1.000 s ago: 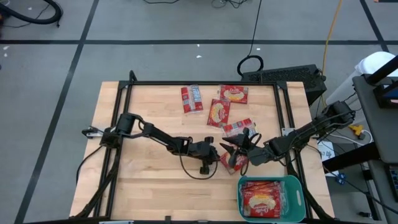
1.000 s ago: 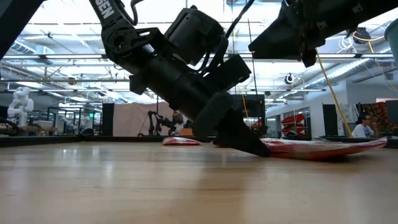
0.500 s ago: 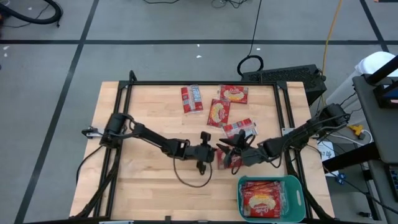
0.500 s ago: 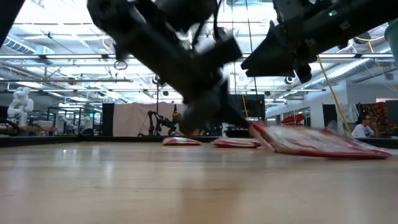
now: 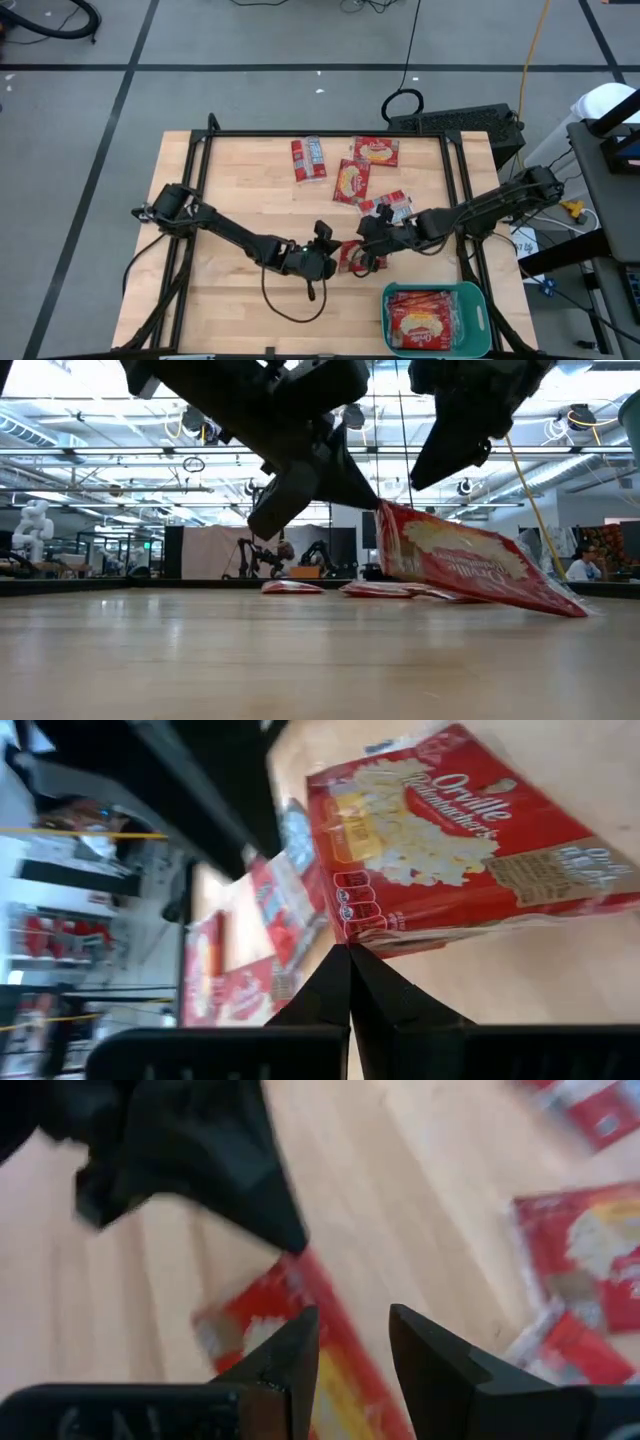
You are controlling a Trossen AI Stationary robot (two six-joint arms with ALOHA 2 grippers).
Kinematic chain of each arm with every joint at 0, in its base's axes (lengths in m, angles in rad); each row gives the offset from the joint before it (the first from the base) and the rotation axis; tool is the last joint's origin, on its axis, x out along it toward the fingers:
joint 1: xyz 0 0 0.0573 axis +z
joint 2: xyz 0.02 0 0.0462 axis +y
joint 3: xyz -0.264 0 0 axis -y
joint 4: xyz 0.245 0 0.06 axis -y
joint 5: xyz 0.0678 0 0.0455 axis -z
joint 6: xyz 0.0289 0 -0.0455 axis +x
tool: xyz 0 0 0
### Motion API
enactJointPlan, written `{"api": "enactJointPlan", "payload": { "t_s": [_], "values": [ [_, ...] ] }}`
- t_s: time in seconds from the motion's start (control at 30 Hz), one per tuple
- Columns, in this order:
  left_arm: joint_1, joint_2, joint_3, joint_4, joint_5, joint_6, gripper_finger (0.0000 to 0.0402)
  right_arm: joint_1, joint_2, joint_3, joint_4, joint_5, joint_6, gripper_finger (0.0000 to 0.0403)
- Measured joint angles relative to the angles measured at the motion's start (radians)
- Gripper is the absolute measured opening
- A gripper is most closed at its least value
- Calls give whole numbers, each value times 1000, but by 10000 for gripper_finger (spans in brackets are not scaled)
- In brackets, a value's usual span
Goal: Sort popcorn bags into baskets
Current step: Put the popcorn bag into the green bin
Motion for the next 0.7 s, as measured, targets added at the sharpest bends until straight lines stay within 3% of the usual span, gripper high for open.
{"api": "enactJointPlan", "payload": {
  "t_s": [0.2,0.33,0.57,0.7],
  "values": [
    [-28,-1,0,16,-39,61,1,-36,-1,90,-194,-174,-49,118],
    [-45,-1,0,53,-63,103,1,-61,-1,102,-243,-269,-103,142],
    [-82,-1,0,137,-81,185,0,-89,0,102,-247,-342,-197,213],
    [-94,-1,0,169,-106,220,0,-89,0,102,-239,-365,-231,235]
  ]
}}
